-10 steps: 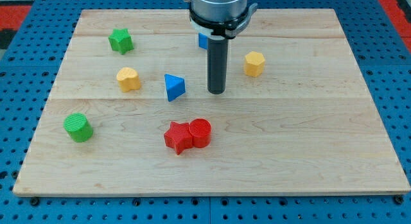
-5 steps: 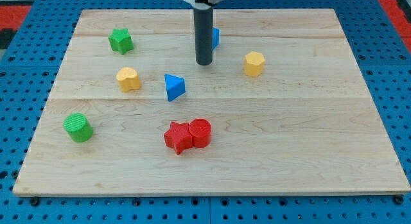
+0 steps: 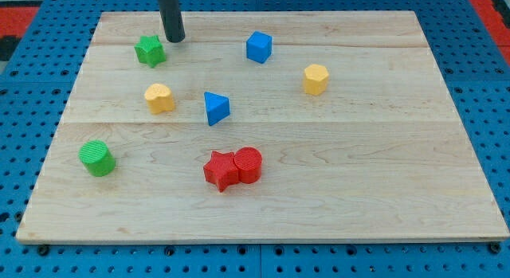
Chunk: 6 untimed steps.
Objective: Push the green star closer to red star
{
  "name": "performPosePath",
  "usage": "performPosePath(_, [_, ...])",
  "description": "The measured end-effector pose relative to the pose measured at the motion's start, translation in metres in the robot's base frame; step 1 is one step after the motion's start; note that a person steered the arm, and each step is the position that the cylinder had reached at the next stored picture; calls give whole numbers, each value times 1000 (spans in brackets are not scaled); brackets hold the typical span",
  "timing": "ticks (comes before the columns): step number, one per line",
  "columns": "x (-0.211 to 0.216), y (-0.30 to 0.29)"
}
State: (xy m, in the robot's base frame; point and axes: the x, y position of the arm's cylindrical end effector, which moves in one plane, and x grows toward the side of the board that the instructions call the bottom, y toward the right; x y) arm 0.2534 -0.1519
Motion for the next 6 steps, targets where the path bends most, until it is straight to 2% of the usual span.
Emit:
performPosePath(1, [93, -75])
performPosePath(2, [182, -97])
performPosePath(5, [203, -26])
performPosePath(6, [259, 31])
